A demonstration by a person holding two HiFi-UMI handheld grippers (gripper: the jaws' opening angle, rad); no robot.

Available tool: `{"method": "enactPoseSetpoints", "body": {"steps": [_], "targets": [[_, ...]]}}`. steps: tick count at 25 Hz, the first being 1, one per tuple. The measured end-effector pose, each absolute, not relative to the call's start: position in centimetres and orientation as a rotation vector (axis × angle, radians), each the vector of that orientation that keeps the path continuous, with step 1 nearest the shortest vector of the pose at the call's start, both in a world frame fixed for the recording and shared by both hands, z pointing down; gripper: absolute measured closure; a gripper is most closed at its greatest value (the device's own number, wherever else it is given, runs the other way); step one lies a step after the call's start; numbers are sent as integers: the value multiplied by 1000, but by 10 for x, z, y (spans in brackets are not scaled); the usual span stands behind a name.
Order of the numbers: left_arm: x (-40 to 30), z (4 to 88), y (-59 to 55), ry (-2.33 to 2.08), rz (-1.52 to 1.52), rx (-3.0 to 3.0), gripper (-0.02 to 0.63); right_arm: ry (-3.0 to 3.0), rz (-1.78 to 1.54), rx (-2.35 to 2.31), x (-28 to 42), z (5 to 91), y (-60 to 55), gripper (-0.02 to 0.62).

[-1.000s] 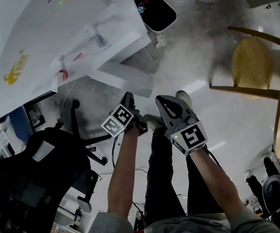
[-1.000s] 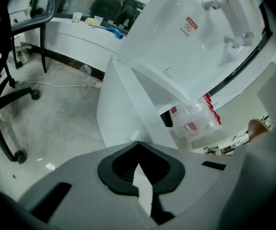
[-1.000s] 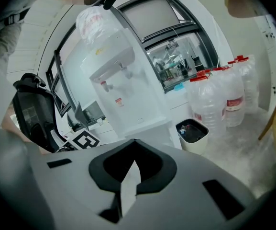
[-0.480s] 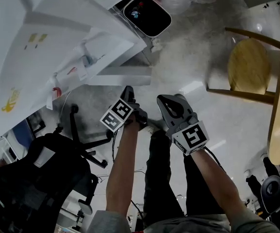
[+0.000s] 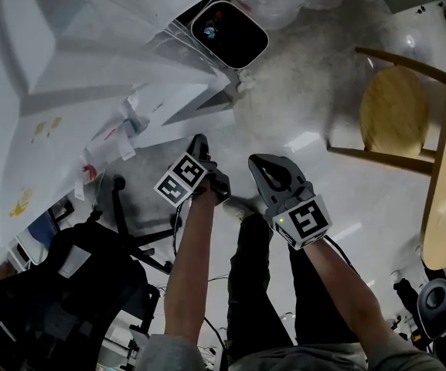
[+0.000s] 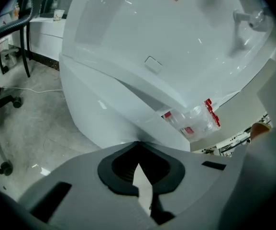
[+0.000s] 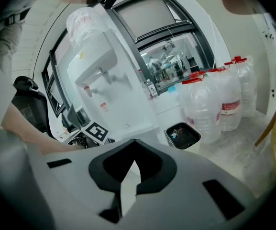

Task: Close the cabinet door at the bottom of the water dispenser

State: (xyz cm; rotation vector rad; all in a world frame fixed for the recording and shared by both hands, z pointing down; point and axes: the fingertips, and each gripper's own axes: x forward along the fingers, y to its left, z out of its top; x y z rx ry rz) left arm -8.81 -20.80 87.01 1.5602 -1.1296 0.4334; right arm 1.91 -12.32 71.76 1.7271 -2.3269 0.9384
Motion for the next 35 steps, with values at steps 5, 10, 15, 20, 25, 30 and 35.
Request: {"method": "enactPoseSetpoints", "body": {"steps": [5, 10, 15, 20, 25, 30, 35], "targets": [[-80, 871, -229, -1132, 436, 1580, 601, -2306, 956, 1761, 31, 722, -132, 586], [-72, 870, -251, -1144, 420, 1606, 601, -2303, 957, 1778, 41, 723, -139, 586], [-67, 867, -275, -1156, 400, 1621, 601, -2289, 966, 1797, 49, 726, -142, 586], [-66, 865, -282, -1160, 386, 1629, 601, -2282, 981, 1805, 51, 729, -142, 586], [-60, 860, -278, -1143, 385, 1658, 601, -2288, 981, 1804, 49, 728, -142, 587], [-59, 854, -258, -1123, 407, 1672, 601, -2302, 971, 1794, 48, 720, -141, 586], [-60, 835, -234, -1095, 409, 1700, 601, -2325, 951, 1776, 46, 707, -139, 586]]}}
